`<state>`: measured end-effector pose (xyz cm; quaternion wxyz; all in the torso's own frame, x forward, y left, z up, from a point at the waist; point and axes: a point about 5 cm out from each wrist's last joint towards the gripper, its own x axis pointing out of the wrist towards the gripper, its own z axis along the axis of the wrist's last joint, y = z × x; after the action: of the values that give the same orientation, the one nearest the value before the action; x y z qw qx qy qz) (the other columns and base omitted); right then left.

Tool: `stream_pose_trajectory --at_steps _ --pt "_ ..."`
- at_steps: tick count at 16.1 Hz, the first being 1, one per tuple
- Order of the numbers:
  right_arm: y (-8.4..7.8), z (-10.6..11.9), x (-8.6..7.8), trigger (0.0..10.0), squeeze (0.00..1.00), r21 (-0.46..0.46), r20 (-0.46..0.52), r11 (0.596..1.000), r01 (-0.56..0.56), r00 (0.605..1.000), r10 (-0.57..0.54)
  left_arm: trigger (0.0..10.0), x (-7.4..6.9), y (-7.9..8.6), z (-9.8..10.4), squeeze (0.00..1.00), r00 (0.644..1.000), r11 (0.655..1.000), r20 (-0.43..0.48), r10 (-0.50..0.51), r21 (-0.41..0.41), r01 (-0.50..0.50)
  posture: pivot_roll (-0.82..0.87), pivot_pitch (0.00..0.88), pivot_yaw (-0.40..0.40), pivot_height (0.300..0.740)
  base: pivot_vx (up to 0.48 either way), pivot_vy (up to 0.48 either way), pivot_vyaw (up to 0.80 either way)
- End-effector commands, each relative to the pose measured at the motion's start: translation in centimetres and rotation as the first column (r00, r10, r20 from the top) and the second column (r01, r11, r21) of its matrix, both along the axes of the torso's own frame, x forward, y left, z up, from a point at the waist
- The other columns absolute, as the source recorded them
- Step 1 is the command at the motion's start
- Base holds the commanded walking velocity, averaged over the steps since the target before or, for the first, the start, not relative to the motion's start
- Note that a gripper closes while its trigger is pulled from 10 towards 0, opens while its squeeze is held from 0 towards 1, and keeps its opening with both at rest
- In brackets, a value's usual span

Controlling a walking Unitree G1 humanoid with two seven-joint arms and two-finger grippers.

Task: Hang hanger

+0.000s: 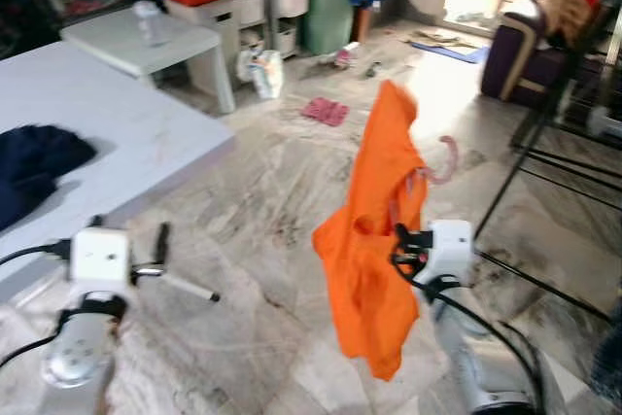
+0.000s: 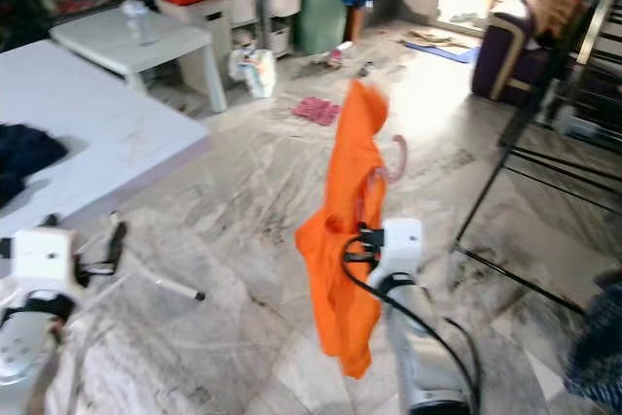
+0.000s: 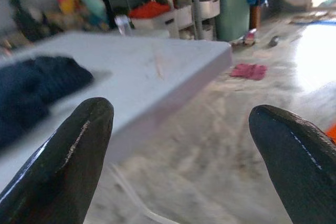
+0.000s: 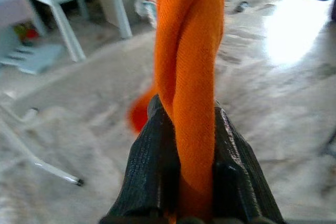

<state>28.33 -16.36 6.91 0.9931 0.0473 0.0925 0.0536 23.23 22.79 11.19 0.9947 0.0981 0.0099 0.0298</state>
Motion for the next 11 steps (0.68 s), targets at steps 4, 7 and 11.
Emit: stream_pose_trajectory --at_steps 4,7,11 --pt "-2.9 1.6 0.9 10.0 0.00 -0.080 0.056 0.996 0.034 0.998 -0.030 10.0 0.4 -2.1 -1.3 0.00 0.997 0.998 -0.037 -0.061 -0.010 0.060 0.16 0.009 -0.162 0.740 0.000 0.000 0.00" --pt "-4.7 1.3 -0.8 10.0 0.00 -0.097 0.061 0.989 0.114 0.992 -0.108 10.0 0.1 -3.5 -2.4 0.00 0.995 0.995 -0.071 -0.068 -0.072 0.063 0.11 0.010 -0.106 0.740 0.000 0.000 0.00" --pt "-5.5 1.3 -1.3 10.0 0.00 -0.062 0.062 0.977 0.204 0.978 -0.200 10.0 1.9 -5.7 -3.1 0.00 0.978 0.980 -0.083 -0.189 -0.077 0.183 0.06 0.000 -0.097 0.740 0.000 0.000 0.00"
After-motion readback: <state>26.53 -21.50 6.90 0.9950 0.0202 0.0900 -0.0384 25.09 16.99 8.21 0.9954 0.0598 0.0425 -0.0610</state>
